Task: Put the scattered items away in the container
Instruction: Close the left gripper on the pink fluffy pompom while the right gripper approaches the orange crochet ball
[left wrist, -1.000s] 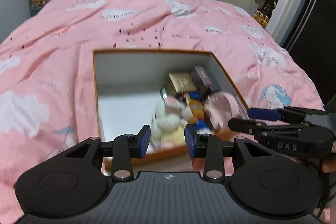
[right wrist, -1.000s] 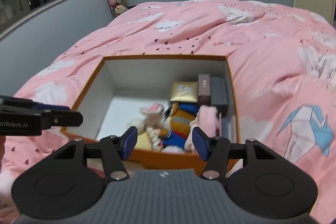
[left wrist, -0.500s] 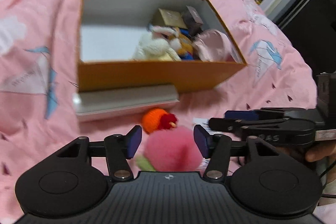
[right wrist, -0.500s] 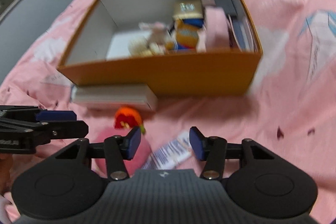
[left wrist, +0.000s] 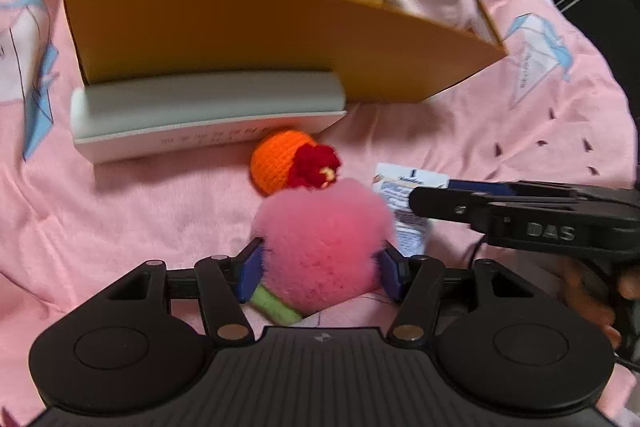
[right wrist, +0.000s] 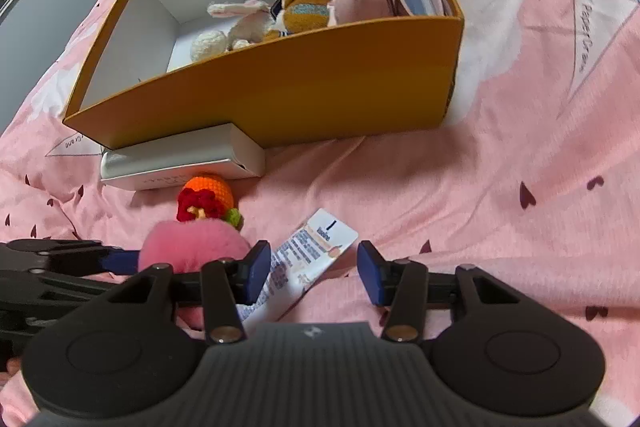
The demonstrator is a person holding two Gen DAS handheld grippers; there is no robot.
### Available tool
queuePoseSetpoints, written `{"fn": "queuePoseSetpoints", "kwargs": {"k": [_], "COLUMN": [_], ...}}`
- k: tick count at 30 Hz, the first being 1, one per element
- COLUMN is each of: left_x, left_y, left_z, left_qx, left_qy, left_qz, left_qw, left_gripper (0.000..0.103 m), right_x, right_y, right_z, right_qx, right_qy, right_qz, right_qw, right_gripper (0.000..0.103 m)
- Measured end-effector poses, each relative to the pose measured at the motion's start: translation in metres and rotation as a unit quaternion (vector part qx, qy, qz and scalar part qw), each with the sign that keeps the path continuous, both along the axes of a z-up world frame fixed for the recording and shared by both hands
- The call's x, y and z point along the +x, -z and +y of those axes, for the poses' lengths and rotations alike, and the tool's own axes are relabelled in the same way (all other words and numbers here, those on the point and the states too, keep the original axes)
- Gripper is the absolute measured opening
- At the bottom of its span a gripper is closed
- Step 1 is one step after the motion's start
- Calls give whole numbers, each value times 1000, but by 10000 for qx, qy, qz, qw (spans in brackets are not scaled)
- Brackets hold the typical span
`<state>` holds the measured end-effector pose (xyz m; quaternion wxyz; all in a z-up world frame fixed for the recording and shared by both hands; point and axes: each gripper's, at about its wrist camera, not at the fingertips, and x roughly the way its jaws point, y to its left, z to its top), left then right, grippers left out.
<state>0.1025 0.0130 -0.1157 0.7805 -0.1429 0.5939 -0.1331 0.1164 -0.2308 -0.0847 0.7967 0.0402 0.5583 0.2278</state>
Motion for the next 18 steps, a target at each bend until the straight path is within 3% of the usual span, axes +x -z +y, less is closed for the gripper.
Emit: {"fn": "queuePoseSetpoints", "kwargs": {"k": [2, 4, 7, 13, 16, 18], "left_x": [2, 2, 1, -9, -17, -22], "left_y": [2, 3, 3, -11, -24, -31], "left_z": [0, 0, -1, 3, 13, 21], "left_qx": [-17, -27, 13, 382, 566, 664], "left_qy": [-25, -45, -48, -194, -380, -532], "left_qz": [51, 66, 68, -52, -180, -285], "left_qw": [10000, 10000, 10000, 9991, 9975, 9960], "left_gripper": [67, 58, 52, 49, 49, 49], "right_x": [0, 0, -1, 1, 5, 7], "right_y": [0, -2, -11, -23, -26, -28], "right_z": [1, 1, 3, 25, 38, 46], "right_qx": [-28, -43, -13, 84, 149, 273], "right_qy": [-24, -30, -132, -683, -912, -1045], "right_qz": [-37, -90, -343, -730, -764, -770], "right_qw": [10000, 9999, 9993, 9950, 9928, 9912], "right_gripper": [51, 50, 51, 50, 41, 41]}}
